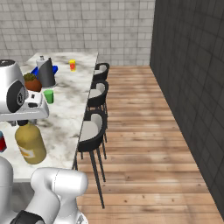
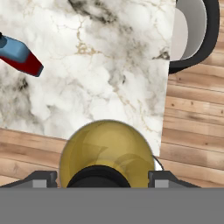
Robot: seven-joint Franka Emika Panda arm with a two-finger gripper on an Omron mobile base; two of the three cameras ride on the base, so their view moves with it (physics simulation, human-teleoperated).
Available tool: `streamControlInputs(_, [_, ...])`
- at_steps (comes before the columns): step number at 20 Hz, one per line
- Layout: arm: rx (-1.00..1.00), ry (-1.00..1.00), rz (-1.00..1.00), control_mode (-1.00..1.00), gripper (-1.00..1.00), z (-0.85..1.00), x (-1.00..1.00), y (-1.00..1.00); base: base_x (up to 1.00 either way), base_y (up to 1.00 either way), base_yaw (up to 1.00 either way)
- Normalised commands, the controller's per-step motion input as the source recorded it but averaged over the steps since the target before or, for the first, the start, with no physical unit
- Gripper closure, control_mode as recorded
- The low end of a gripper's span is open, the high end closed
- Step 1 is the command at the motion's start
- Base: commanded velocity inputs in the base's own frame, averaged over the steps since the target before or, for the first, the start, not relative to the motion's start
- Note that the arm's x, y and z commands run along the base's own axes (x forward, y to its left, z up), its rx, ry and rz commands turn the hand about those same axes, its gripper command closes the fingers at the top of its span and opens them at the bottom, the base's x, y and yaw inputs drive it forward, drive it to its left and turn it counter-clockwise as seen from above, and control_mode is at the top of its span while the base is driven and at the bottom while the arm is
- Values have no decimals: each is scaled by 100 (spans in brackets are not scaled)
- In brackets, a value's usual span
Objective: Place the drinks on the dining counter in a tight cluster.
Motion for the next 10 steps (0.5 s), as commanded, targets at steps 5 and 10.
streamControlInputs(5, [0, 0, 0, 100, 100, 0, 0, 0, 0, 0, 0])
streamControlInputs(10, [0, 0, 8, -100, 100, 0, 19, 23, 0, 0, 0])
